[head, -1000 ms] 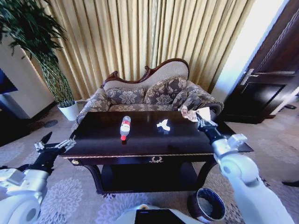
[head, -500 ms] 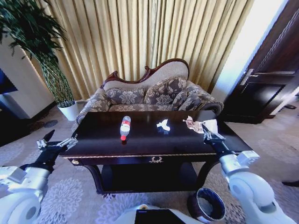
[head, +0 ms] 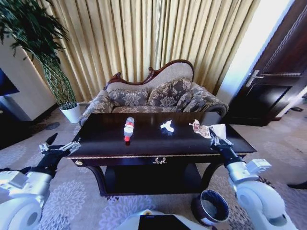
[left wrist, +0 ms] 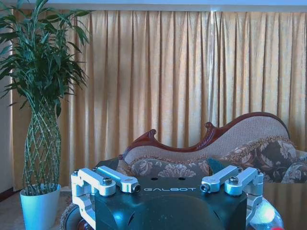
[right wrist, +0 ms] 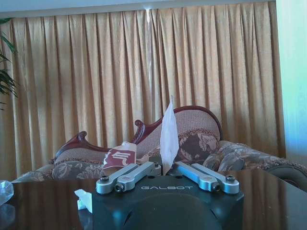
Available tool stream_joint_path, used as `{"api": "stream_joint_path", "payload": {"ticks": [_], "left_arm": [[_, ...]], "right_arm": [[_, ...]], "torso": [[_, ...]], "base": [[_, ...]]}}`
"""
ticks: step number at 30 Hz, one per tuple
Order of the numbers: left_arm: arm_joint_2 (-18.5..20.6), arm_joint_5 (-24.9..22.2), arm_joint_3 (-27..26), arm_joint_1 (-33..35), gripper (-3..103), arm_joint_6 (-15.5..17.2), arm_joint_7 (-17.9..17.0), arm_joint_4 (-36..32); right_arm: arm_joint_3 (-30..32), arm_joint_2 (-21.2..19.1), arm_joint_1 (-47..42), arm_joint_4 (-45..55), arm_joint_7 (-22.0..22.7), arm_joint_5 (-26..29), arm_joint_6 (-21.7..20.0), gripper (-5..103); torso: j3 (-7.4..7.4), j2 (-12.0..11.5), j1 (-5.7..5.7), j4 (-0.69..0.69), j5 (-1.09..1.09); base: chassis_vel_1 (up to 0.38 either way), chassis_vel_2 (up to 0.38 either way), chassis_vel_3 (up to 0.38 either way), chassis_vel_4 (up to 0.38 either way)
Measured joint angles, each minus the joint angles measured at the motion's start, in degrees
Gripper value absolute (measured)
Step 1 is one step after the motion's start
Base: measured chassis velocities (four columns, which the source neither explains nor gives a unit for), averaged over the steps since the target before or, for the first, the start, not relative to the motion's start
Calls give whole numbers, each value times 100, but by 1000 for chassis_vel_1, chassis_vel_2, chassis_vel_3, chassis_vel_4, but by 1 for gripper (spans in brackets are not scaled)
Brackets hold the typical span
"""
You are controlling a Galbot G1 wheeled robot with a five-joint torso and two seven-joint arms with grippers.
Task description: Move to the front of the table and place the trash on the table into the trash bin.
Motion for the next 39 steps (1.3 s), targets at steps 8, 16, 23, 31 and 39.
{"api": "stream_joint_path", "payload": {"ticks": [8, 16, 23, 31, 39], "left_arm": [[8, -7, -11, 30, 100, -10, 0, 0], [28, -14, -3, 11, 100, -13, 0, 0], [-8, -9, 35, 10, 100, -13, 3, 0], [-39, -3, 30, 25, 100, -15, 4, 0], [-82, 1, 27, 22, 100, -15, -1, 0]], "right_arm": [[-13, 107, -106, -25, -42, -100, 40, 0], [-19, 147, -105, -30, -49, -154, 43, 0], [-5, 137, -125, -82, -48, -161, 43, 0], [-152, 194, 9, -454, -76, -335, 49, 0], [-280, 170, 218, -2260, -97, -335, 56, 0]], "torso": [[0, 0, 0, 0, 0], [0, 0, 1, 0, 0], [0, 0, 1, 0, 0], [-1, 2, -1, -1, 0], [1, -1, 2, 0, 0]], "base": [[75, -79, -80, 78], [60, -63, -64, 63], [105, -100, -98, 105], [99, -96, -99, 88], [0, 0, 0, 0]]}}
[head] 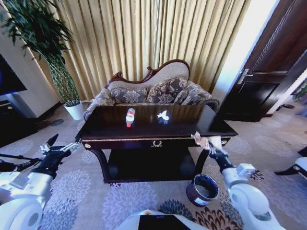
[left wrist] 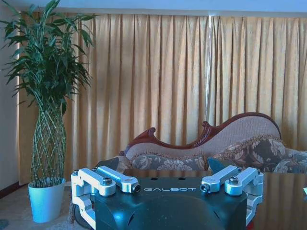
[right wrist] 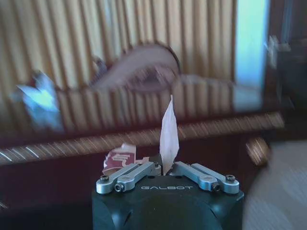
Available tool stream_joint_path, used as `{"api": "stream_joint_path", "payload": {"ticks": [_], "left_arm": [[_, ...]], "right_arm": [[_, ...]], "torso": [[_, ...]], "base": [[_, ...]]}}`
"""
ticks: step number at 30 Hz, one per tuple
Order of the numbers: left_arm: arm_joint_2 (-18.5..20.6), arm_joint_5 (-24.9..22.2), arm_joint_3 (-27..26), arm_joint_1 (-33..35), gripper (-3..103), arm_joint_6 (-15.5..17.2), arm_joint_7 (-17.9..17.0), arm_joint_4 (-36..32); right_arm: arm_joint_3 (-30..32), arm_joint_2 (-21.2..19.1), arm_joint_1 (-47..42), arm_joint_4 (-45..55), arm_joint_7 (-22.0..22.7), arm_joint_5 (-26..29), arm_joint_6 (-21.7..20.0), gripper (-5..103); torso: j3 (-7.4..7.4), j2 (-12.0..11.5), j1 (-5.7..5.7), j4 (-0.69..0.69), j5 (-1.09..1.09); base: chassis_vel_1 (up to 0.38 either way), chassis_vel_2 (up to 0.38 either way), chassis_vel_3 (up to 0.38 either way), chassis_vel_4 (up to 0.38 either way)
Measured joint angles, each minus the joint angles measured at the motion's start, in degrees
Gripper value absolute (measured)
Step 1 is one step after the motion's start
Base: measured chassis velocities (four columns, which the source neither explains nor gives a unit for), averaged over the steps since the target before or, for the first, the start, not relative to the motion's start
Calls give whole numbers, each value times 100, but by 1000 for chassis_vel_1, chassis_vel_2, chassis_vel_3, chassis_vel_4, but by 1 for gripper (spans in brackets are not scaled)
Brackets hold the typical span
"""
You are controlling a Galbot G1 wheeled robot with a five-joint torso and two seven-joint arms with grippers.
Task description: Move to the front of the table and place the trash on the table into the trash bin.
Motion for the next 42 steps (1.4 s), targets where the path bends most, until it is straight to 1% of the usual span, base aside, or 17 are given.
{"api": "stream_joint_path", "payload": {"ticks": [1, 4, 8, 11, 12, 15, 22, 23, 24, 27, 30, 31, 33, 35, 36, 39, 42], "left_arm": [[0, 0, 0, 0, 100, 0, 0, 0], [-39, 3, 30, -10, 100, 5, 0, -1], [-80, 10, 67, -13, 100, 12, -2, 0], [-105, 13, 66, 4, 100, 16, -3, 0], [-105, 13, 66, 4, 100, 16, -3, 0], [-107, 14, 24, 36, 100, 16, -4, 0], [-121, 16, 18, 46, 100, 13, -2, 0], [-121, 16, 15, 45, 100, 12, -1, 0], [-121, 17, 12, 43, 100, 10, -1, 0], [-124, 18, 11, 40, 100, 9, -2, 0], [-146, 19, 21, 41, 100, 7, 8, 0], [-146, 19, 21, 41, 100, 7, 8, 0], [-158, 20, 21, 45, 100, 1, 16, 0], [-160, 20, 9, 54, 100, -16, 19, 0], [-160, 20, 9, 54, 100, -16, 19, 0], [-156, 20, -1, 60, 100, -33, 20, 0], [-159, 20, 0, 64, 100, -37, 20, 0]], "right_arm": [[0, 0, 0, 0, 0, 0, 0, 0], [-158, 42, 387, -1245, 32, -239, 67, 0], [-276, 69, 825, -2322, 62, -656, 161, 0], [-355, 72, 1283, -3460, 85, -1034, 364, 0], [-355, 72, 1283, -3460, 85, -1034, 364, 0], [-360, 64, 1634, -4451, 99, -1519, 719, 0], [-379, 96, 1803, -4929, 173, -1548, 842, 0], [-383, 109, 1802, -4915, 188, -1517, 842, -3], [-386, 127, 1789, -4861, 192, -1494, 842, 2], [-387, 144, 1770, -4777, 166, -1476, 842, 8], [-373, 159, 1759, -4732, 94, -1478, 842, 24], [-373, 159, 1759, -4732, 94, -1478, 842, 24], [-362, 159, 1747, -4719, 87, -1478, 840, 30], [-345, 142, 1728, -4718, 81, -1466, 838, 40], [-345, 142, 1728, -4718, 81, -1466, 838, 40], [-318, 110, 1708, -4716, 79, -1455, 836, 57], [-308, 104, 1691, -4706, 76, -1451, 835, 62]], "torso": [[0, 0, 0, 0, 0], [0, 0, 0, -1, 4], [-1, 0, -1, 0, 1], [-1, 0, -1, 1, 1], [-1, 0, -1, 1, 1], [0, 0, -1, 0, 2], [-1, 1, -1, 0, 0], [-1, 1, -1, 0, 0], [-1, 1, -1, 0, 0], [-1, 1, -1, 0, 0], [-1, 1, -2, 0, -1], [-1, 1, -2, 0, -1], [-1, 1, -1, 1, -1], [-1, 1, -1, 0, 0], [-1, 1, -1, 0, 0], [-1, 1, -2, 0, 0], [-1, 1, -2, 0, 0]], "base": [[0, 0, 0, 0], [0, 0, 0, 0], [0, 0, 0, 0], [0, 0, 0, 0], [0, 0, 0, 0], [0, 0, 0, 0], [0, 0, 0, 0], [0, 0, 0, 0], [0, 0, 0, 0], [0, 0, 0, 0], [0, 0, 0, 0], [0, 0, 0, 0], [0, 0, 0, 0], [0, 0, 0, 0], [0, 0, 0, 0], [0, 0, 0, 0], [0, 0, 0, 0]]}}
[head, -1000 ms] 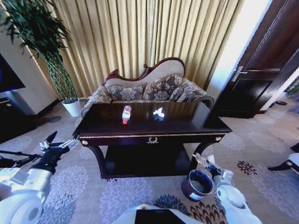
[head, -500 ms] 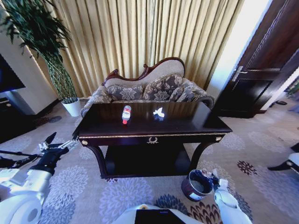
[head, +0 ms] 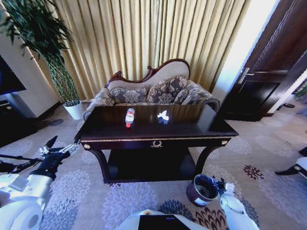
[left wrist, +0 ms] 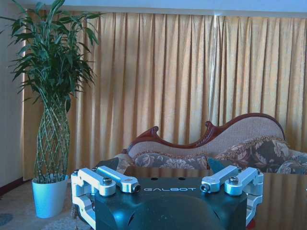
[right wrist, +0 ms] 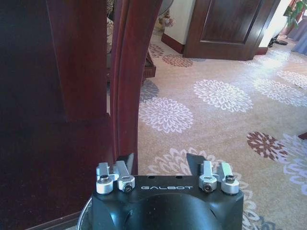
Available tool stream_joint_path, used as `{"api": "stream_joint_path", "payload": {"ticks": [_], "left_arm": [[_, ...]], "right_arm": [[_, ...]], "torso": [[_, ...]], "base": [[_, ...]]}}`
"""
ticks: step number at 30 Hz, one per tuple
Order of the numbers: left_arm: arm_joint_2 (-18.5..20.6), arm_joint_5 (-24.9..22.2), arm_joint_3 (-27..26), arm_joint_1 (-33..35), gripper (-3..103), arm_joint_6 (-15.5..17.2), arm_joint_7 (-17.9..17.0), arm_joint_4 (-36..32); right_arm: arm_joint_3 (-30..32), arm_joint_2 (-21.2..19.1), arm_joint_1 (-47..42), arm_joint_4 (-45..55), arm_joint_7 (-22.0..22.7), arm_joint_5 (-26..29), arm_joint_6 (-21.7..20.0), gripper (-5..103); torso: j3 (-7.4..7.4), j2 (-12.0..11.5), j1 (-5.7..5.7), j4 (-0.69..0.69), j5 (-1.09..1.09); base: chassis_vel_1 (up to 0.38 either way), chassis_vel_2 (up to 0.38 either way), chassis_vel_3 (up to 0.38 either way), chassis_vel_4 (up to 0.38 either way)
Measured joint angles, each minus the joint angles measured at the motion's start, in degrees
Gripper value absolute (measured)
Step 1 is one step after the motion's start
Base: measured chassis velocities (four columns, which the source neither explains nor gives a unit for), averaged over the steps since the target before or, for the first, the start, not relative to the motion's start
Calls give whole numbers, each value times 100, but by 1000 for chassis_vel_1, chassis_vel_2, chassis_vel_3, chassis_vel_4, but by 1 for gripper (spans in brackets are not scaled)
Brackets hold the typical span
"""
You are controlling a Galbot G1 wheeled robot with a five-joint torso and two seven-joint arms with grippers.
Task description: Move to the front of the table and place the trash on the table into the trash bin.
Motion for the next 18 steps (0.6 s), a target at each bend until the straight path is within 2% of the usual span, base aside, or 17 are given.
{"api": "stream_joint_path", "payload": {"ticks": [3, 6, 9, 18], "left_arm": [[-12, 1, 5, 25, 100, -44, 5, 0], [-1, 1, -15, 37, 100, -55, 12, 0], [12, 1, -23, 28, 100, -63, 14, 0], [8, 1, -13, 13, 100, -65, 16, 0]], "right_arm": [[2, 14, -31, 2, -8, 4, 3, 79], [2, 31, -38, 5, -11, 10, 6, 84], [11, 48, -38, 19, -11, 14, 7, 98], [63, 69, -86, 119, -11, 105, 7, 100]], "torso": [[0, 0, 0, 0, 1], [0, 0, 0, 0, 0], [0, 0, 0, 0, 0], [0, 0, 0, 0, 1]], "base": [[0, 0, 0, 0], [0, 0, 0, 0], [0, 0, 0, 0], [0, 0, 0, 0]]}}
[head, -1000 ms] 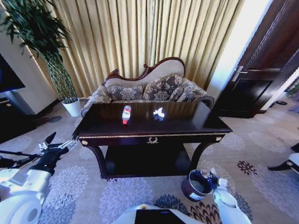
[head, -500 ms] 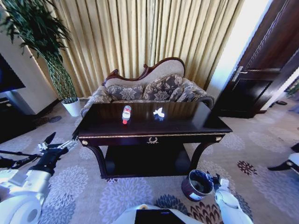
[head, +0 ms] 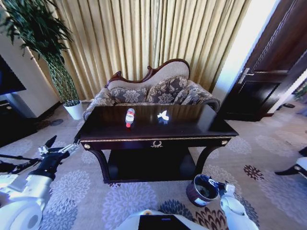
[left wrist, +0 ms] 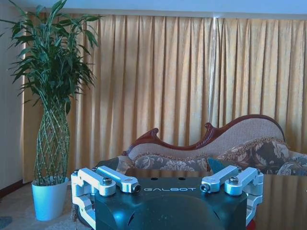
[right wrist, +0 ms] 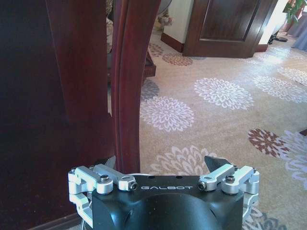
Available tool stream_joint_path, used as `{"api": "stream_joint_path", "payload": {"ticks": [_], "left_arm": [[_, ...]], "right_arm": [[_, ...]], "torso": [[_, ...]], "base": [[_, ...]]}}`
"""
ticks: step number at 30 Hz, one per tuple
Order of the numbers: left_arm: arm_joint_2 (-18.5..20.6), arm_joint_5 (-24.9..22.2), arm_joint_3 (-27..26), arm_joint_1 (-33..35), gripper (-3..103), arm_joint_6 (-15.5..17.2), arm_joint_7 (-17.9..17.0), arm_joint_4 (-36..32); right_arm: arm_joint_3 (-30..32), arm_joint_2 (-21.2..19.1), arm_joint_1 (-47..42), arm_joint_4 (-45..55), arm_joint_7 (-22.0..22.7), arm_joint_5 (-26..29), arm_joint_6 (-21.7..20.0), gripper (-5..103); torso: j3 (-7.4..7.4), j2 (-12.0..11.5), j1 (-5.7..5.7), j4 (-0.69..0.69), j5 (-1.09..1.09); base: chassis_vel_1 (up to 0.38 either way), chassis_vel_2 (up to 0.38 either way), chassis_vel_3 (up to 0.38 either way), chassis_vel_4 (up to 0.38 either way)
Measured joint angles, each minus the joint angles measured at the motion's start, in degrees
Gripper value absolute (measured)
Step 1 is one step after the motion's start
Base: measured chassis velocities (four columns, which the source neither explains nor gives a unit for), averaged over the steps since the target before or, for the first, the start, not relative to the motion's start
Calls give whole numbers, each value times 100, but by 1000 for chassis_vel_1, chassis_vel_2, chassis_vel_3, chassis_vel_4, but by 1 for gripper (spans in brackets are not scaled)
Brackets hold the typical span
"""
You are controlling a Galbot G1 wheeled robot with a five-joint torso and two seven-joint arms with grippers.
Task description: Move to the front of the table and place the trash on the table into the trash bin.
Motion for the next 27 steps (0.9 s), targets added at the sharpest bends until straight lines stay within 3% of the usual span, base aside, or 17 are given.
{"api": "stream_joint_path", "payload": {"ticks": [5, 11, 15, 19, 27], "left_arm": [[9, -2, 2, -5, 100, -4, 0, 0], [-5, -1, 13, 5, 100, -13, 15, 0], [-20, 5, 21, 20, 100, -18, 56, 0], [-10, 12, 19, 19, 100, -18, 59, 0], [0, 17, 11, 16, 100, -18, 56, 0]], "right_arm": [[134, -56, -360, 1052, -7, 586, -333, 100], [240, -58, -805, 2219, -51, 910, -163, 100], [276, 147, -1252, 3691, -212, 1369, -107, 100], [258, 276, -1434, 4775, -377, 1442, -124, 100], [151, 292, -1744, 5883, -563, 1121, -84, 100]], "torso": [[0, 0, 0, 0, -2], [0, 0, 0, -1, 0], [0, 0, 0, 0, 0], [0, 0, 0, 1, -3], [0, 0, 0, 0, -1]], "base": [[0, 0, 0, 0], [0, 0, 0, 0], [0, 0, 0, 0], [0, 0, 0, 0], [0, 0, 0, 0]]}}
